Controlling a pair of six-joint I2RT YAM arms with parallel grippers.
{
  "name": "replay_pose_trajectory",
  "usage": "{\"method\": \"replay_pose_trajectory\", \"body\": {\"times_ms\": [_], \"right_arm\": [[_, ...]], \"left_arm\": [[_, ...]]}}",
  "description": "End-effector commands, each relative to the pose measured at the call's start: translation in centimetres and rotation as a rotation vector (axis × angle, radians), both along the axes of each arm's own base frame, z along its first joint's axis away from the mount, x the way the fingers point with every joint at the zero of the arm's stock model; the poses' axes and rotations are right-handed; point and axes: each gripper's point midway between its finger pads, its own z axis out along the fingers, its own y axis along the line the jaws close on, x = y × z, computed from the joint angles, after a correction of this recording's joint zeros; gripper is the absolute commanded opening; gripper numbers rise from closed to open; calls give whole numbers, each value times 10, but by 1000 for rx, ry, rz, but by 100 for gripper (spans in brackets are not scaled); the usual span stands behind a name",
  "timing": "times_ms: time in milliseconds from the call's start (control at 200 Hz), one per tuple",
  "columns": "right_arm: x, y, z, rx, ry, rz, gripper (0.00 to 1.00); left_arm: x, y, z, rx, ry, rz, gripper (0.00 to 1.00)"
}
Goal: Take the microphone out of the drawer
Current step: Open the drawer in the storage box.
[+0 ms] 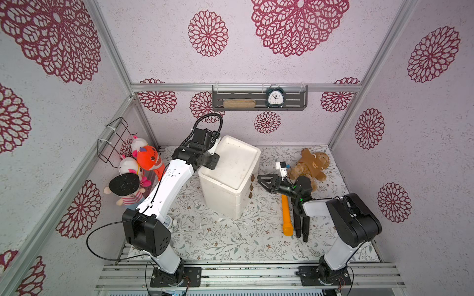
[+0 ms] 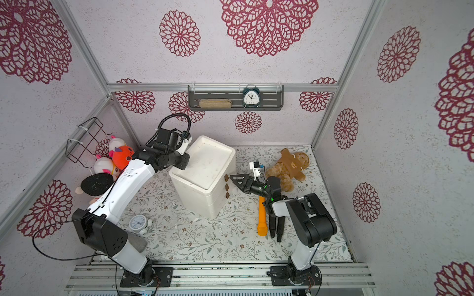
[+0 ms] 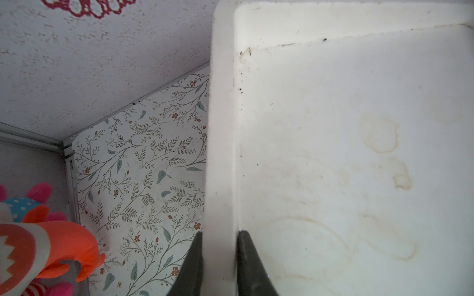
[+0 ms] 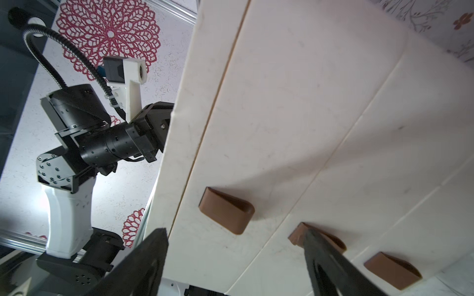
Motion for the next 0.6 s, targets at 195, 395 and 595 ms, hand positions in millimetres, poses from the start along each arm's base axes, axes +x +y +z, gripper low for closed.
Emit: {"method": "replay_pose_trajectory", "body": {"times_ms": [195,395,595], "right_arm": [[-4,9,43,173,-94,82,83],[-4,20,45,180,-95,108,83],[-4,32,44,186,-91,134,83]], "left_arm": [[-10,-5,-54,108,148,-45,1],[-9,-4,-54,114,147,-46,1],[-10,-3,-54,116,147,-44,1]]}}
